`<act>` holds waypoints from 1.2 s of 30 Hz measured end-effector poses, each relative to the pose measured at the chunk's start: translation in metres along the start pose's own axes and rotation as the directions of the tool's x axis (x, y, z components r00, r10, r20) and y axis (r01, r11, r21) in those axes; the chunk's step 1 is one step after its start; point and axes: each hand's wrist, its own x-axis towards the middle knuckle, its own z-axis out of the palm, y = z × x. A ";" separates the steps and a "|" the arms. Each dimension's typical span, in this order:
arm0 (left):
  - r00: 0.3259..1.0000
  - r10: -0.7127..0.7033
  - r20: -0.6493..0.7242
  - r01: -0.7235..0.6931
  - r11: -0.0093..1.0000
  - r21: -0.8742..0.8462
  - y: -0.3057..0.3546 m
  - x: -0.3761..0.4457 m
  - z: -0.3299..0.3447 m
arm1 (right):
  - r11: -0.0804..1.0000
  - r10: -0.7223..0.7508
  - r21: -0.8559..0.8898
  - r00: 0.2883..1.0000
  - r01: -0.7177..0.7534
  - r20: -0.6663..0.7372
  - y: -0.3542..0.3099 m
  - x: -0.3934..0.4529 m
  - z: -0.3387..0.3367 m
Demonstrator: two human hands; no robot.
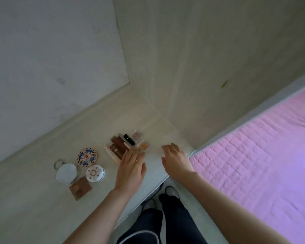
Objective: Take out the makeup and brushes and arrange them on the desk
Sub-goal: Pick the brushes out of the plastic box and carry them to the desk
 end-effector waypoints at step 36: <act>0.287 0.877 0.385 -0.921 0.363 -0.143 0.363 -0.155 0.101 | 0.216 0.975 0.454 0.219 -0.864 -0.047 0.099 -0.452 0.092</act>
